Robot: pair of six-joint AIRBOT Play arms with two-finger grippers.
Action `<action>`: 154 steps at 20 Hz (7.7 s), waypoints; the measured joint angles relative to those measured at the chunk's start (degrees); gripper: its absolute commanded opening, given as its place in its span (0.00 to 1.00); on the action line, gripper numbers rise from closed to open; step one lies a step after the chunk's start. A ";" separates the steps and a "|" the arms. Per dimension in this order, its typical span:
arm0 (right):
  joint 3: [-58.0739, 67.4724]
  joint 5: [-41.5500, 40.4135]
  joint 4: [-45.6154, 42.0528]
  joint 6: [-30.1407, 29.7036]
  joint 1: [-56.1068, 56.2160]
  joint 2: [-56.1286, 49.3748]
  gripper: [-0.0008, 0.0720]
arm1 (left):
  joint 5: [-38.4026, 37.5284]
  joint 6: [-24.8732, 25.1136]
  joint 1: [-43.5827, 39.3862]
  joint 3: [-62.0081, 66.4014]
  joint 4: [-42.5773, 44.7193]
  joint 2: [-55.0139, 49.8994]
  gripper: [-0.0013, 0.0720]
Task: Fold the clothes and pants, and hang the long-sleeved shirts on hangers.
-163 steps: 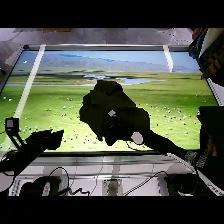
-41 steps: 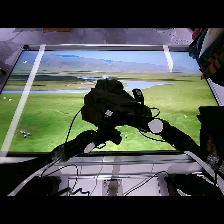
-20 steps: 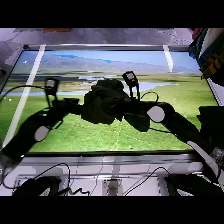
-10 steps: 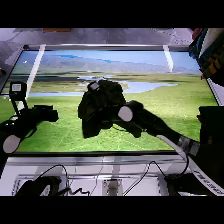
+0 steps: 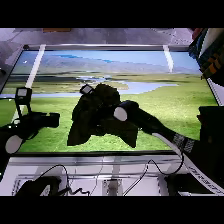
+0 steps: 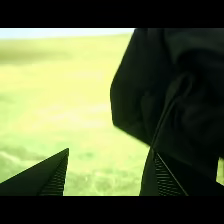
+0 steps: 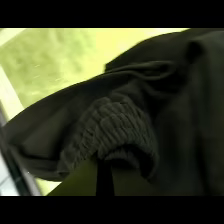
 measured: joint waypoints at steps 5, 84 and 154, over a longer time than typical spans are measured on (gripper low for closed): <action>0.26 2.91 0.24 2.69 -9.73 -0.02 0.06 | -5.90 2.25 0.00 -10.12 -10.23 -0.07 0.77; 4.81 47.39 -6.73 8.55 -65.48 15.69 0.06 | 4.09 34.05 42.36 19.28 -3.08 -25.38 0.03; -30.01 42.97 -18.58 9.68 -65.55 36.35 0.06 | 16.92 42.23 51.17 9.84 15.02 -34.36 0.14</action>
